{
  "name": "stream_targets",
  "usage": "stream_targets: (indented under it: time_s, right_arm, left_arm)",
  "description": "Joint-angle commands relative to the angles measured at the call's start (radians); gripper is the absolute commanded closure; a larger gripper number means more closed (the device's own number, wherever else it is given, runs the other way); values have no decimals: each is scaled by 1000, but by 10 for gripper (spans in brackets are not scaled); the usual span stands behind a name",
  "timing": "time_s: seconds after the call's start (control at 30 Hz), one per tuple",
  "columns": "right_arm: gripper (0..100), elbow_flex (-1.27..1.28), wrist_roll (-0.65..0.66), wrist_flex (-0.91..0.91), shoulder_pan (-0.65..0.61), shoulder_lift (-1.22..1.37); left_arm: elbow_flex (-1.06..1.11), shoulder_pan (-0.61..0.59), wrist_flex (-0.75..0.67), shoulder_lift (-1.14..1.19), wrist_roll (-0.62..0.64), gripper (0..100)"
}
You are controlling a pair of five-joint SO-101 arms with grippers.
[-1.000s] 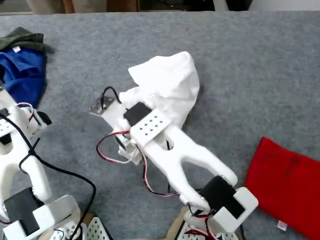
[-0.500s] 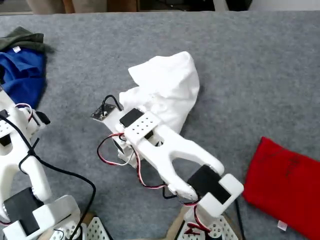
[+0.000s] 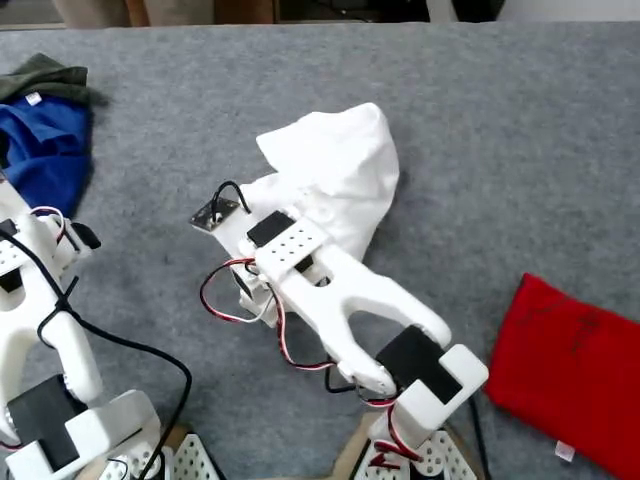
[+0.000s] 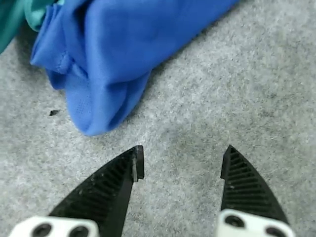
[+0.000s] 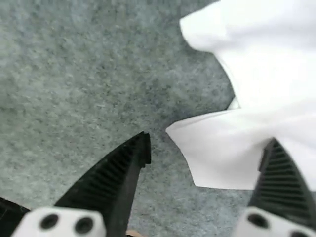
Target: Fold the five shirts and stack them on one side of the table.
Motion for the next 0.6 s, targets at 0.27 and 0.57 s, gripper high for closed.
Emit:
stream_targets:
  time_s: [0.27, 0.57]
  right_arm:
    - [749, 31, -2, -23, -48, -1]
    - [749, 4, 28, 52, -42, -12]
  left_arm:
    - [-5, -6, -15, -25, 8, 739]
    - [-5, -6, -15, -25, 8, 739]
